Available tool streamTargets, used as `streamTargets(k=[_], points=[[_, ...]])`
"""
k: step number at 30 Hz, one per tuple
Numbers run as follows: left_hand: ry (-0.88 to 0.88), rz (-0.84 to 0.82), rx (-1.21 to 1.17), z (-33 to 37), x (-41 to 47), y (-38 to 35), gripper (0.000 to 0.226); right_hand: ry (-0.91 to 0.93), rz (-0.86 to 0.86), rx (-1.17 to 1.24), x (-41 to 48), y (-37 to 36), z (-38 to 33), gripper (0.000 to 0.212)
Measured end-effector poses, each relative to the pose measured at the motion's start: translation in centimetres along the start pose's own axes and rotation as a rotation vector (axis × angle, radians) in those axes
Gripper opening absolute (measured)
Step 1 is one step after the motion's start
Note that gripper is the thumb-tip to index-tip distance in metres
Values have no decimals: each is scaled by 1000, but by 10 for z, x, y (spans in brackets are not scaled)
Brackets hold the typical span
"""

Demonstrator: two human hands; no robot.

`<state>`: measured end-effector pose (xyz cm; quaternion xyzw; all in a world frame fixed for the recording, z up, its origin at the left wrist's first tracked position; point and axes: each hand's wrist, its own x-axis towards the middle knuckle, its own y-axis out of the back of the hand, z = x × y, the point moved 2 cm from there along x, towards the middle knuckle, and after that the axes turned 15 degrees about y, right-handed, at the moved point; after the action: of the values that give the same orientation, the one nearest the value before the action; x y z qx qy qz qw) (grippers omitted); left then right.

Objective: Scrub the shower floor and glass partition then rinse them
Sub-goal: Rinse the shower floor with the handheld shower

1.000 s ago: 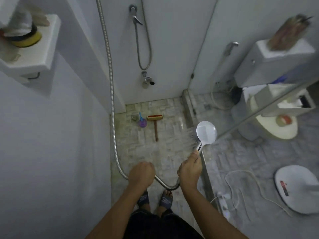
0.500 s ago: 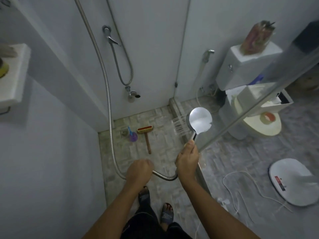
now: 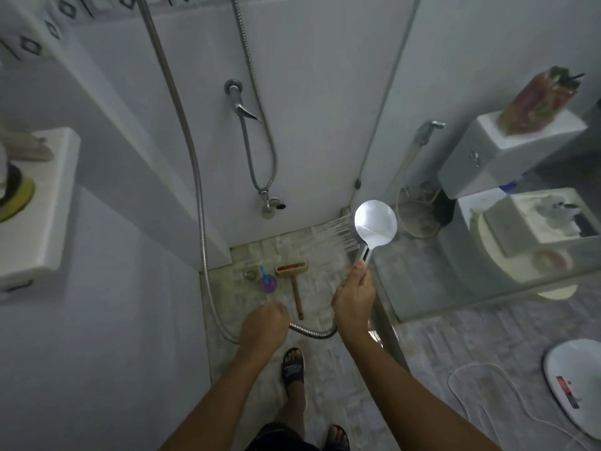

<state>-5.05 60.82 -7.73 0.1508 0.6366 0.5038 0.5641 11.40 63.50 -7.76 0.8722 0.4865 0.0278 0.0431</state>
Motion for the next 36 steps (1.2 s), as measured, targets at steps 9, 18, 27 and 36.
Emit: streamTargets(k=[9, 18, 27, 36], points=[[42, -47, 62, 3, 52, 20, 39, -29, 11, -26, 27, -43, 12, 53], [46, -26, 46, 5, 57, 28, 38, -44, -17, -29, 30, -54, 14, 54], [205, 9, -127, -35, 65, 59, 41, -72, -43, 46, 33, -98, -9, 47], [221, 76, -207, -36, 80, 96, 38, 47, -94, 153, 43, -134, -50, 39]])
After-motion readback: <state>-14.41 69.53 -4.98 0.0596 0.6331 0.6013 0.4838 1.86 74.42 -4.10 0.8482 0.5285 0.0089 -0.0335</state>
